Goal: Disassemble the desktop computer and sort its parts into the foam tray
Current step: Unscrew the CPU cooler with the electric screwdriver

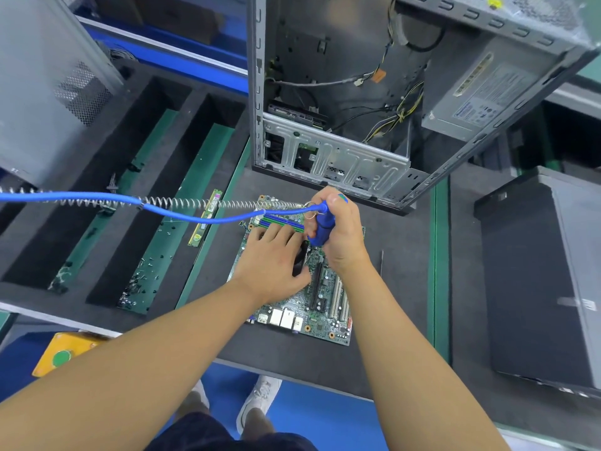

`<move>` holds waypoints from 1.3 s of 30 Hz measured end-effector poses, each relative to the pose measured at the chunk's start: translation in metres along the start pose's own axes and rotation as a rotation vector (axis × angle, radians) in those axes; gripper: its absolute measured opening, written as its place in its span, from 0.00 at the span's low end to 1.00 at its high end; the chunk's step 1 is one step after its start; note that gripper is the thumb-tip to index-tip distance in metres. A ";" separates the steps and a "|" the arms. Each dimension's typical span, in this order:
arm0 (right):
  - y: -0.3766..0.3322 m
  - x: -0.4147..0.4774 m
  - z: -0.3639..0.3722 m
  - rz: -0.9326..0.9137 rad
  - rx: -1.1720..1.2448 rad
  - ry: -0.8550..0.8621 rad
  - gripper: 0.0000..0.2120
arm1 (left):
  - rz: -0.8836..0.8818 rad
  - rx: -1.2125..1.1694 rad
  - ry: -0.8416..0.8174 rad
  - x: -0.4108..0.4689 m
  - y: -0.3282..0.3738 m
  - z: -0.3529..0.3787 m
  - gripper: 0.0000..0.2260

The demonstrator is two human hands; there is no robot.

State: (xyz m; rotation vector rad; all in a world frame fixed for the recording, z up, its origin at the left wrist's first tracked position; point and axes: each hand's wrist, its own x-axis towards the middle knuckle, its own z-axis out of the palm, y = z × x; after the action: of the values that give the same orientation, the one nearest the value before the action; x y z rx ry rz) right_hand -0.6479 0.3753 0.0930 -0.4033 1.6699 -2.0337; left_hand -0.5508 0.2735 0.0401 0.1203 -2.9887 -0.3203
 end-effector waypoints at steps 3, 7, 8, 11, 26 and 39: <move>0.000 -0.002 -0.002 -0.017 0.018 0.028 0.13 | 0.002 -0.007 0.012 0.000 0.000 0.000 0.19; -0.008 -0.006 0.009 -0.020 -0.075 -0.010 0.11 | 0.003 -0.019 0.017 -0.001 0.000 0.000 0.18; -0.010 -0.006 0.011 -0.012 -0.080 -0.016 0.12 | 0.002 -0.014 0.014 -0.001 0.000 0.000 0.18; -0.010 -0.007 0.013 0.010 -0.080 -0.031 0.19 | -0.001 -0.013 0.017 -0.001 0.000 0.000 0.18; -0.012 -0.008 0.013 -0.014 -0.093 -0.065 0.18 | -0.025 -0.077 0.046 -0.001 -0.001 0.002 0.18; -0.014 -0.004 0.010 -0.010 -0.080 -0.051 0.15 | -0.037 -0.083 0.034 0.000 -0.001 0.001 0.15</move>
State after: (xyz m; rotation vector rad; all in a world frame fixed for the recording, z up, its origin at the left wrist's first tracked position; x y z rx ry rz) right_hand -0.6419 0.3705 0.1089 -0.4873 1.7252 -1.9519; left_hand -0.5508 0.2733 0.0386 0.1708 -2.9373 -0.4408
